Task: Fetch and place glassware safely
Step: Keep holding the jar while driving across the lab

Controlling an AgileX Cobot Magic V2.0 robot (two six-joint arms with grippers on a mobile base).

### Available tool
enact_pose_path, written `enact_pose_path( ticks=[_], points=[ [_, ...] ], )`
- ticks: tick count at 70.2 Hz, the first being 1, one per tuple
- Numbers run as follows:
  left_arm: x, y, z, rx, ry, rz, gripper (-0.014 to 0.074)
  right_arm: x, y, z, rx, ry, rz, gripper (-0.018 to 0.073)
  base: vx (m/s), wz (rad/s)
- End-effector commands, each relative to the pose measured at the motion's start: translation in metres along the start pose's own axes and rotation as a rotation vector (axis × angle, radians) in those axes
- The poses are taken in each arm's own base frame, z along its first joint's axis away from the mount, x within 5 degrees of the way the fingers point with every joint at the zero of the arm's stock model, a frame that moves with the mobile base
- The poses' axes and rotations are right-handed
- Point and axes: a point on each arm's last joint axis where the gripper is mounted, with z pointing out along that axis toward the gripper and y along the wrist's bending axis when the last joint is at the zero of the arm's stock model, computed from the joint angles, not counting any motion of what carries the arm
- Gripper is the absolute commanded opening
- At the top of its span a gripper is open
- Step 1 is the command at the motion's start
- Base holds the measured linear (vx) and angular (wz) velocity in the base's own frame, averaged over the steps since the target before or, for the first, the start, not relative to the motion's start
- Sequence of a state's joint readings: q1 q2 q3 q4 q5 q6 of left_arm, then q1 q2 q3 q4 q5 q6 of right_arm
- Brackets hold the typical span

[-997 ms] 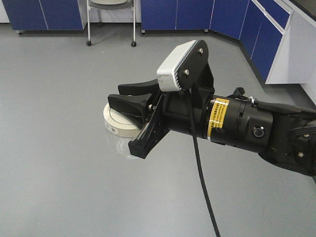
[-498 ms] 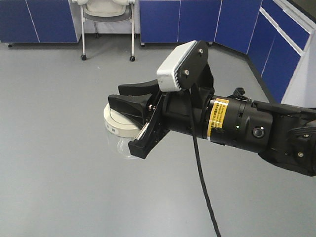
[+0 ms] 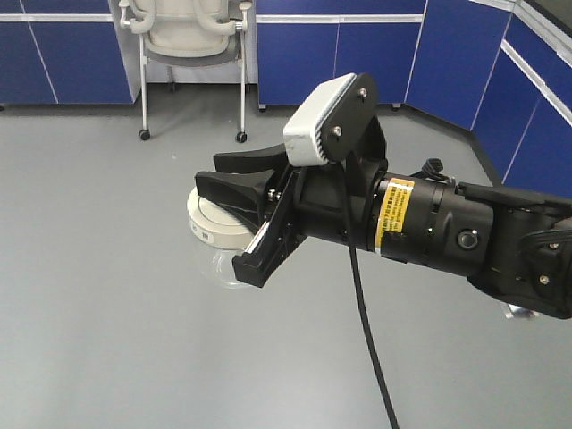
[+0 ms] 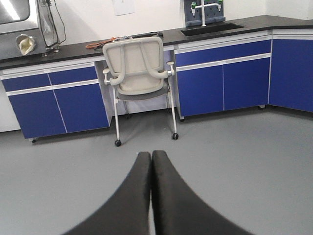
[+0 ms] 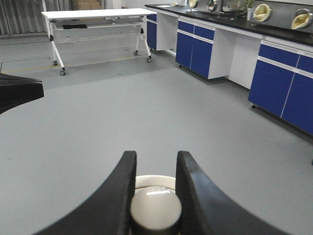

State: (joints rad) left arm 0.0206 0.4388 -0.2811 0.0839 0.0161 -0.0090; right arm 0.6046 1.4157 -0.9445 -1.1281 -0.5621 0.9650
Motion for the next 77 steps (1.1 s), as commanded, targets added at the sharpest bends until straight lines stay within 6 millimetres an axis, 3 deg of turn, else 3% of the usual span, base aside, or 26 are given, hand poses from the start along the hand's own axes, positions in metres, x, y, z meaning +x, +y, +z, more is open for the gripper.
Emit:
enact_pose_path(
  ticks=[1,77],
  points=[
    [-0.0170,0.0007,-0.0008,-0.001,-0.105,-0.012,-0.0007,-0.0261,0.0042,-0.0082,-0.025,-0.112,-0.002,-0.0003,0.59,-0.01],
    [-0.0170,0.0007,-0.0008,-0.001,-0.105,-0.012,-0.0007,-0.0259,0.0038,-0.0082,-0.021,-0.110,-0.001,-0.0003,0.55,-0.02]
  ],
)
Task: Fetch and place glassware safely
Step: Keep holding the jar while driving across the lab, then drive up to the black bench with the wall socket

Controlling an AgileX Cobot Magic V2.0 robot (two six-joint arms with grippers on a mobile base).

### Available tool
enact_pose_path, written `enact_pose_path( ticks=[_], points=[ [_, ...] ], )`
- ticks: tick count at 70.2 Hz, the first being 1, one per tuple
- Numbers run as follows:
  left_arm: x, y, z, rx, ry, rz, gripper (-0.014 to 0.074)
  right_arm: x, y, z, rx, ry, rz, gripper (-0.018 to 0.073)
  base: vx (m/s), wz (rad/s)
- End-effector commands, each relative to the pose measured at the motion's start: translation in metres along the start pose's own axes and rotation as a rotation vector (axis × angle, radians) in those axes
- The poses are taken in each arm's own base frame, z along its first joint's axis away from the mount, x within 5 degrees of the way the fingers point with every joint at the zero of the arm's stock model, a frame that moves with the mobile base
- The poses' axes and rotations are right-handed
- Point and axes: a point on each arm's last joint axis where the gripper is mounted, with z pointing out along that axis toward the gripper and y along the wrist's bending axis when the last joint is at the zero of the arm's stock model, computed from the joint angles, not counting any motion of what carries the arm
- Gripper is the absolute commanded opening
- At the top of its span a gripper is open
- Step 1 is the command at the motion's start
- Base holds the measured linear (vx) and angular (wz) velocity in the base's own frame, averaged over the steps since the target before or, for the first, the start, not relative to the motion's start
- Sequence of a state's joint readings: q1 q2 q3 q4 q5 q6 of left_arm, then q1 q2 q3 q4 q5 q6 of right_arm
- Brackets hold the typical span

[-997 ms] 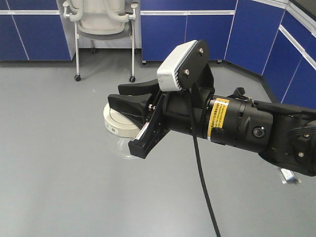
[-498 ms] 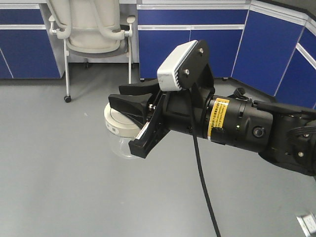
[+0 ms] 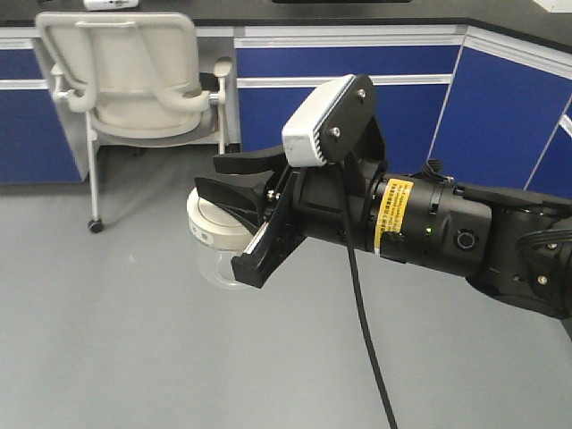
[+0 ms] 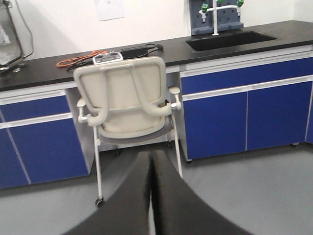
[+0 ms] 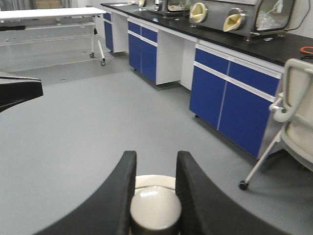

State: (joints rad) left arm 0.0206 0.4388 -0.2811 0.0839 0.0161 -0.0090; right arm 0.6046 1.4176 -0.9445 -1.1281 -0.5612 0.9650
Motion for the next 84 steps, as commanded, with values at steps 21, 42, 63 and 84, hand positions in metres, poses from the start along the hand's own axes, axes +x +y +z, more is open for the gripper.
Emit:
enact_pose_path(
  ticks=[21,42,63,84],
  points=[
    [-0.0170,0.0007,-0.0008,-0.001,-0.105,-0.012,-0.0007,-0.0256,0.0038,-0.0079,-0.022,-0.109,0.000,-0.0003,0.34,-0.37],
    [-0.0170,0.0007,-0.0008,-0.001,-0.105,-0.012,-0.0007,-0.0256,0.0038,-0.0079,-0.022,-0.109,0.000,-0.0003,0.25,-0.72],
    [-0.0170,0.0007,-0.0008,-0.001,-0.105,-0.012,-0.0007,-0.0257,0.0038,-0.0079,-0.023,-0.110,0.000,-0.0003,0.23,-0.84],
    [-0.0170,0.0007,-0.0008,-0.001,-0.105,-0.012,-0.0007,-0.0257,0.0038,-0.0079,-0.023,-0.110,0.000,-0.0003,0.23,-0.82]
  ],
)
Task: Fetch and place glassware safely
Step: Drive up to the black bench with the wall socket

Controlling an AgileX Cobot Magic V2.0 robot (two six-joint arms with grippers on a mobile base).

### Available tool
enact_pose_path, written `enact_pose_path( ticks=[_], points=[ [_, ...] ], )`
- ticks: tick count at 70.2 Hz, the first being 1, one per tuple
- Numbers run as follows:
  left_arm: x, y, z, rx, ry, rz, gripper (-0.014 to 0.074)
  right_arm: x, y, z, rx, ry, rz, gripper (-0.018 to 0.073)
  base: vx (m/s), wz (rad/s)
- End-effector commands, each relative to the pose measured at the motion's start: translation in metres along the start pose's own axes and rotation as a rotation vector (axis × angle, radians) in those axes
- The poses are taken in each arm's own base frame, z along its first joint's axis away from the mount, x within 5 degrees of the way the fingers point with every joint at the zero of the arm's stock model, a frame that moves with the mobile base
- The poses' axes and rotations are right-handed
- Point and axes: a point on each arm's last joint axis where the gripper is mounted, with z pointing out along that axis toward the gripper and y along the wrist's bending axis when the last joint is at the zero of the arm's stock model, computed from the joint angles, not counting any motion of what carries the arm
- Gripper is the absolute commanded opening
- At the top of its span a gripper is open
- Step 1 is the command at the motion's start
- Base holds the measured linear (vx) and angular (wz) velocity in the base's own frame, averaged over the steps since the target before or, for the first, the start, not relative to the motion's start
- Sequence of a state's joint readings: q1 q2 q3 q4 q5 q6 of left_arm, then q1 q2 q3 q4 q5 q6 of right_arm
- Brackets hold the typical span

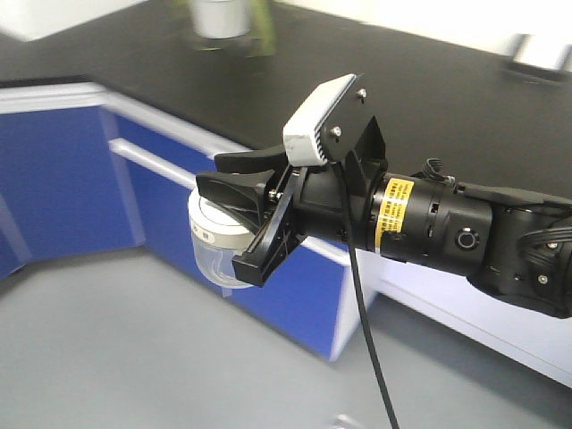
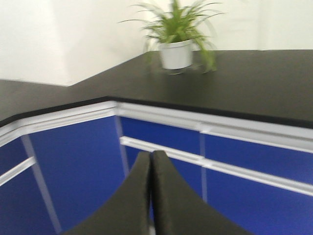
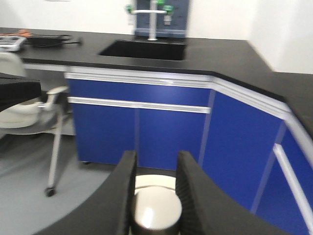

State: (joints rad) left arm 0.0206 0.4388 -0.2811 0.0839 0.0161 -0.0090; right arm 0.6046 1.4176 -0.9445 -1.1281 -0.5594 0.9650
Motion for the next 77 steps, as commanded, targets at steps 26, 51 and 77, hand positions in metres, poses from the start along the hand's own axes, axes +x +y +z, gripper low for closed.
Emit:
enact_pose_path(
  ticks=[26,51,77],
  points=[
    [-0.0170,0.0007,-0.0008,-0.001,-0.105,-0.012,-0.0007,-0.0258,0.0040,-0.0079,-0.024,-0.111,0.000,-0.0003,0.21,-0.81],
    [-0.0170,0.0007,-0.0008,-0.001,-0.105,-0.012,-0.0007,-0.0258,0.0040,-0.0079,-0.024,-0.111,0.000,-0.0003,0.19,-0.65],
    [-0.0170,0.0007,-0.0008,-0.001,-0.105,-0.012,-0.0007,-0.0258,0.0040,-0.0079,-0.024,-0.111,0.000,-0.0003,0.19,-0.23]
  ],
)
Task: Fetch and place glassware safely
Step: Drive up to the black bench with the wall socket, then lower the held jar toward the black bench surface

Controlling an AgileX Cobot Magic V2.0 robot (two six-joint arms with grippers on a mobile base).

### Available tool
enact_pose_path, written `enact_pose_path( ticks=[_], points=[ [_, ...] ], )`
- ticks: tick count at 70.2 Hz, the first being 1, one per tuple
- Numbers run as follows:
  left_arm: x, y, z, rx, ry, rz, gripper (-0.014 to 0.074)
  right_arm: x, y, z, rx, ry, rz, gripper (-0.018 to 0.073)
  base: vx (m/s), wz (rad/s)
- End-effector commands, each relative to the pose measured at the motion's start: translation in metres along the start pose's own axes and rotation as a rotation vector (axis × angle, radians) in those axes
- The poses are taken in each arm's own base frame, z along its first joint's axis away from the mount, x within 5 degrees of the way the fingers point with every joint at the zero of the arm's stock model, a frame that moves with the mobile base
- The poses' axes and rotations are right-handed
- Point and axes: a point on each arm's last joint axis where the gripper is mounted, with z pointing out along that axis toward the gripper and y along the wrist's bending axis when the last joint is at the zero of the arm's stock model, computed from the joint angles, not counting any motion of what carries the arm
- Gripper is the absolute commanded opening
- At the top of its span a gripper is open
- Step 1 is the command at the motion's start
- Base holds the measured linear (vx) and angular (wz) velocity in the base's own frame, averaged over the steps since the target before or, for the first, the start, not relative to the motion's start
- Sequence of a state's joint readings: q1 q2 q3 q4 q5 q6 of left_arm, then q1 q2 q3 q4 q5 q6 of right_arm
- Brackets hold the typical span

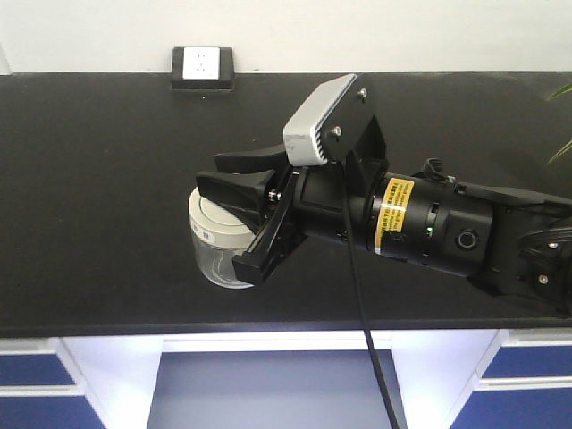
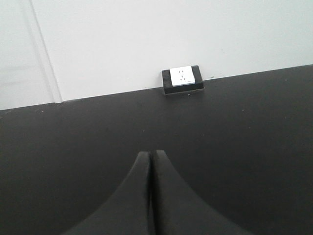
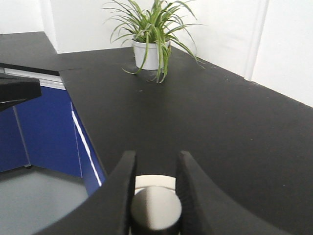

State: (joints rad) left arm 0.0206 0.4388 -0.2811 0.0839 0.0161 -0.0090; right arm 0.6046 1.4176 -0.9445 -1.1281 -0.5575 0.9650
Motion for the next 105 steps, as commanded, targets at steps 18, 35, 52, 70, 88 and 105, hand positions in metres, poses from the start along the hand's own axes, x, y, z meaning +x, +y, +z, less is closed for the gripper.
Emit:
enact_pose_path(
  ticks=[18,35,52,70,88,105],
  points=[
    [-0.017,0.001,-0.001,-0.001,-0.105,-0.012,-0.0007,-0.026,0.004,-0.008,-0.026,-0.112,0.000,-0.0003,0.20,-0.05],
    [-0.017,0.001,-0.001,-0.001,-0.105,-0.012,-0.0007,-0.026,0.004,-0.008,-0.026,-0.112,0.000,-0.0003,0.20,0.03],
    [-0.017,0.001,-0.001,-0.001,-0.105,-0.012,-0.0007,-0.026,0.004,-0.008,-0.026,-0.112,0.000,-0.0003,0.18,0.04],
    [-0.014,0.000,0.008,0.003,-0.068,-0.012,-0.0007,-0.016,-0.005,-0.002,-0.003,-0.085,0.028,-0.0003,0.10,0.06],
    [-0.009,0.000,0.009,0.003,-0.015,-0.012,-0.0007,0.000,-0.004,-0.001,-0.003,-0.023,0.024,-0.0003,-0.02,0.02],
    [-0.008,0.000,0.010,0.003,-0.007,-0.012,-0.0007,0.001,-0.005,-0.001,0.004,-0.017,0.025,-0.0003,0.00,0.00]
  ],
)
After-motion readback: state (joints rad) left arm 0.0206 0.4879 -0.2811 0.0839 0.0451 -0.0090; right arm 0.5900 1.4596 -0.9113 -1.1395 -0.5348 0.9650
